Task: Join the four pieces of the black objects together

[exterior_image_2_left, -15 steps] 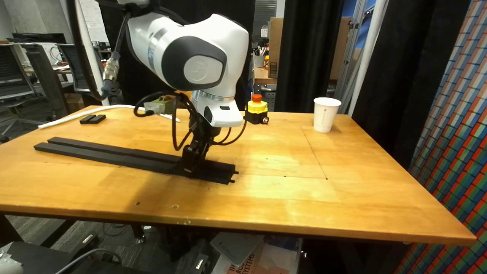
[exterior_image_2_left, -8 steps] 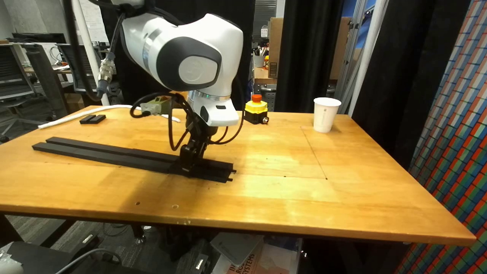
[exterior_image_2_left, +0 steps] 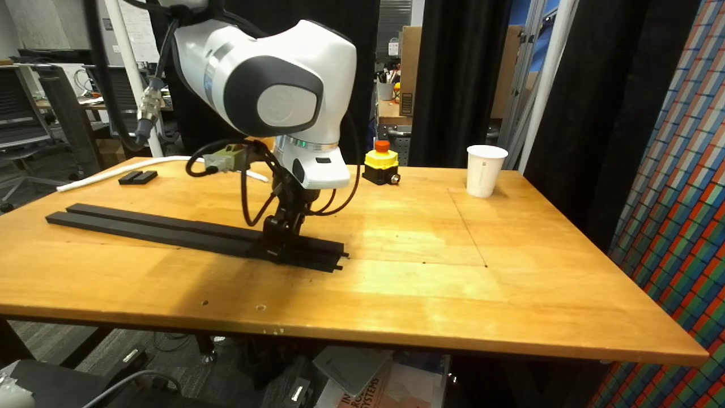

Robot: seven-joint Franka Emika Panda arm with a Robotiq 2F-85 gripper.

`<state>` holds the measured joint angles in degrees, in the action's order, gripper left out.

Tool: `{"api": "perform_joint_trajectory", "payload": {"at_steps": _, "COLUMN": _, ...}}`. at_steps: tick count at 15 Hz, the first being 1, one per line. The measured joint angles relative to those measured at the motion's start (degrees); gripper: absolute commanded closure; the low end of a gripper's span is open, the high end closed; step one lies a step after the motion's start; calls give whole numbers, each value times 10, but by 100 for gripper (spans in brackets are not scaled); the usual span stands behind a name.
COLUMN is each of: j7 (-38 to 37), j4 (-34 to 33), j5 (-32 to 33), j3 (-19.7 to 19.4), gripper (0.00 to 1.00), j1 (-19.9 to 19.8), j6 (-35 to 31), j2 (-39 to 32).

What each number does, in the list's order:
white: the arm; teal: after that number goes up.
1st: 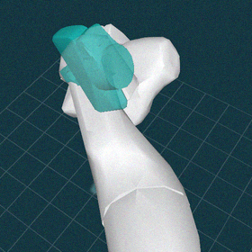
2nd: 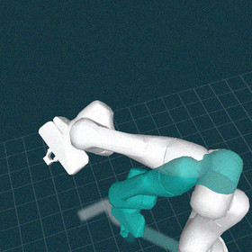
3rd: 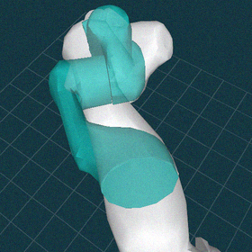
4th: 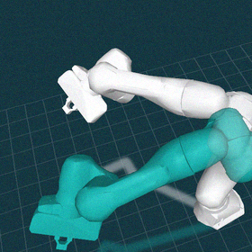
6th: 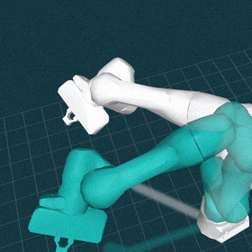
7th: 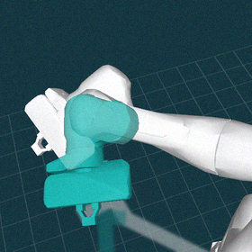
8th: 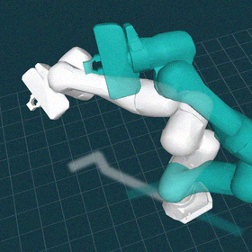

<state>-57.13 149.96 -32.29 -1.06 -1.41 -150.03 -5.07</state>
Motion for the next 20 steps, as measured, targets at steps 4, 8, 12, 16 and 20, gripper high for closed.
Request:
{"api": "perform_joint_trajectory", "payload": {"at_steps": 4, "j7": 0, "j4": 12, "j5": -19, "j3": 6, "gripper": 54, "j1": 5, "j6": -17, "j2": 7}}
{"api": "perform_joint_trajectory", "payload": {"at_steps": 8, "j7": 2, "j4": 18, "j5": -32, "j3": 11, "gripper": 54, "j1": 9, "j6": -23, "j2": 10}}
{"api": "perform_joint_trajectory", "payload": {"at_steps": 12, "j7": 7, "j4": 19, "j5": -34, "j3": 14, "gripper": 54, "j1": 9, "j6": -19, "j2": 12}}
{"api": "perform_joint_trajectory", "payload": {"at_steps": 16, "j7": 10, "j4": 19, "j5": -34, "j3": 15, "gripper": 54, "j1": 9, "j6": 0, "j2": 13}}
{"api": "perform_joint_trajectory", "payload": {"at_steps": 20, "j7": 10, "j4": 19, "j5": -34, "j3": 15, "gripper": 54, "j1": 9, "j6": 14, "j2": 13}}
